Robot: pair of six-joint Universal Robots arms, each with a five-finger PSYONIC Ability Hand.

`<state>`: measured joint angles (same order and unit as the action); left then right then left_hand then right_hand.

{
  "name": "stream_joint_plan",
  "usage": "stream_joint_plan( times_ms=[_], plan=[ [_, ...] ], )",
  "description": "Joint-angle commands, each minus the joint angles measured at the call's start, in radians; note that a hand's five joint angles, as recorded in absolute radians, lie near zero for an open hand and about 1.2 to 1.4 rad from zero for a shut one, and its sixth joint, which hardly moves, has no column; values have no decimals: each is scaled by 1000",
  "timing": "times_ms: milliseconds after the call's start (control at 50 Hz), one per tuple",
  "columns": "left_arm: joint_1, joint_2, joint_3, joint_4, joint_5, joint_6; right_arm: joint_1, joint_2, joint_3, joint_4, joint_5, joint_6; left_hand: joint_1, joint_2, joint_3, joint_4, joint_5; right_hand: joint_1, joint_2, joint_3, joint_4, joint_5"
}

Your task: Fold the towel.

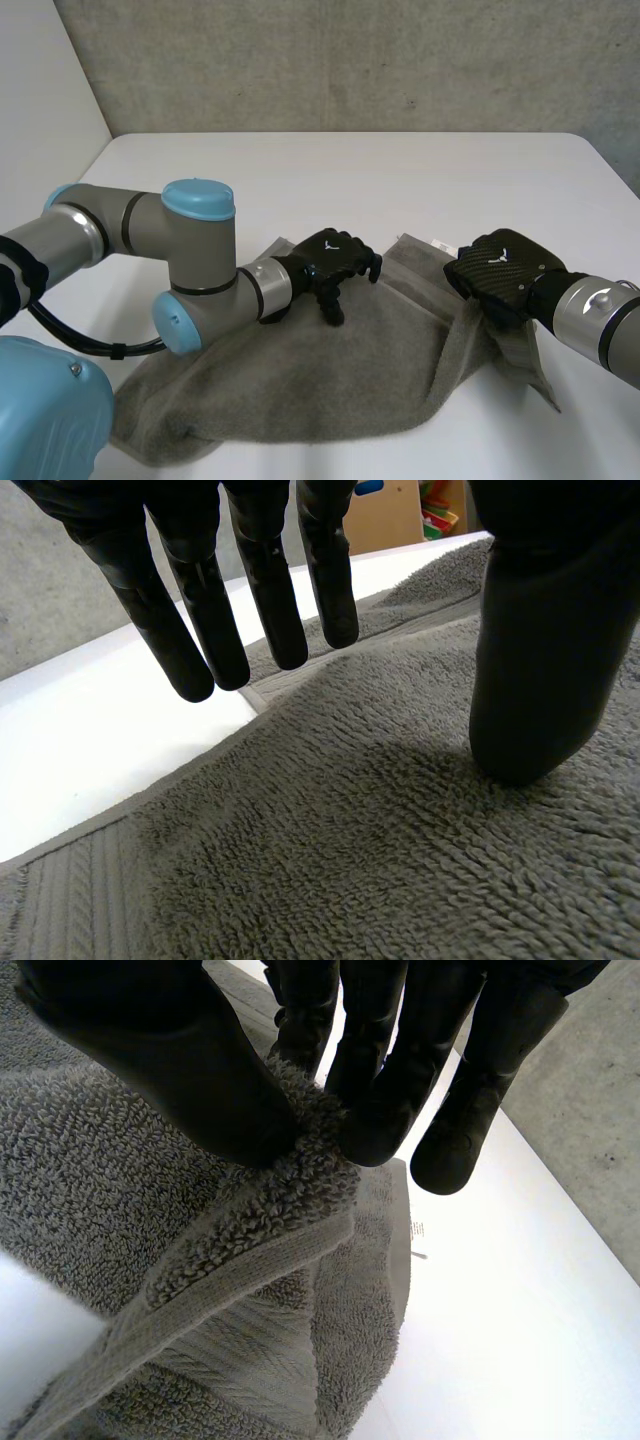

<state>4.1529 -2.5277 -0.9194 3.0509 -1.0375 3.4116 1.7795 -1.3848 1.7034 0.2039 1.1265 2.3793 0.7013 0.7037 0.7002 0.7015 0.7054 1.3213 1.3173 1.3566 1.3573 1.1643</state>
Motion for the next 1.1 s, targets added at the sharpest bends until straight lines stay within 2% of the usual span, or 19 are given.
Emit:
stream_joint_plan(
  times_ms=[20,180,300,320,360,440,580,640,720,760,780,800,820,840,860,940,1000,1060,1100],
  plan=[
    [-5,-26,33,-1,-29,2,0,1,4,0,-1,0,-65,-67,-64,-65,-244,75,79,40,39,57],
    [-7,-52,56,-1,-38,3,1,0,5,0,-2,0,61,59,62,61,-117,75,79,40,39,57],
    [-14,-63,57,-1,-59,5,1,9,2,0,-2,0,458,455,459,457,279,75,79,40,39,57],
    [-14,-63,57,0,-87,8,1,9,2,0,-2,0,620,618,621,620,442,75,79,40,39,57],
    [-13,-57,57,3,-125,15,1,12,-8,-4,-1,0,694,692,695,694,516,75,79,40,39,57],
    [-11,-27,59,47,-267,87,3,10,-22,-30,1,1,695,693,696,695,516,75,79,40,39,57],
    [4,67,62,193,-368,144,31,13,-107,-166,15,17,695,693,696,695,516,75,79,40,39,57],
    [10,115,79,268,-377,143,60,40,-179,-278,46,20,695,693,696,695,516,75,79,40,39,57],
    [39,152,112,344,-398,141,113,84,-304,-559,149,52,695,693,696,695,516,75,79,40,39,57],
    [67,202,146,438,-475,137,123,87,-334,-683,190,64,695,693,696,695,516,75,79,40,39,57],
    [67,202,146,439,-475,136,127,87,-356,-804,228,79,695,693,696,695,516,75,79,40,39,57],
    [75,233,160,498,-536,124,127,87,-357,-805,228,80,695,693,696,695,516,75,79,40,39,57],
    [84,265,166,553,-583,108,135,86,-375,-907,266,101,695,693,696,695,516,75,79,40,39,57],
    [84,265,166,554,-584,107,141,84,-389,-993,288,124,695,693,696,695,516,75,79,40,39,57],
    [96,300,166,596,-616,85,141,84,-389,-994,288,124,695,693,696,695,516,75,79,40,39,57],
    [124,366,152,620,-619,34,138,82,-423,-1037,306,143,695,693,696,695,516,75,79,40,39,57],
    [136,409,103,605,-615,-3,138,99,-452,-968,300,156,695,693,696,695,516,75,79,40,39,57],
    [136,431,2,592,-569,-8,146,127,-450,-873,257,167,695,693,696,695,516,75,79,40,39,57],
    [136,446,-134,592,-504,-5,164,167,-444,-760,179,169,695,693,696,695,516,75,79,40,39,57]
  ],
)
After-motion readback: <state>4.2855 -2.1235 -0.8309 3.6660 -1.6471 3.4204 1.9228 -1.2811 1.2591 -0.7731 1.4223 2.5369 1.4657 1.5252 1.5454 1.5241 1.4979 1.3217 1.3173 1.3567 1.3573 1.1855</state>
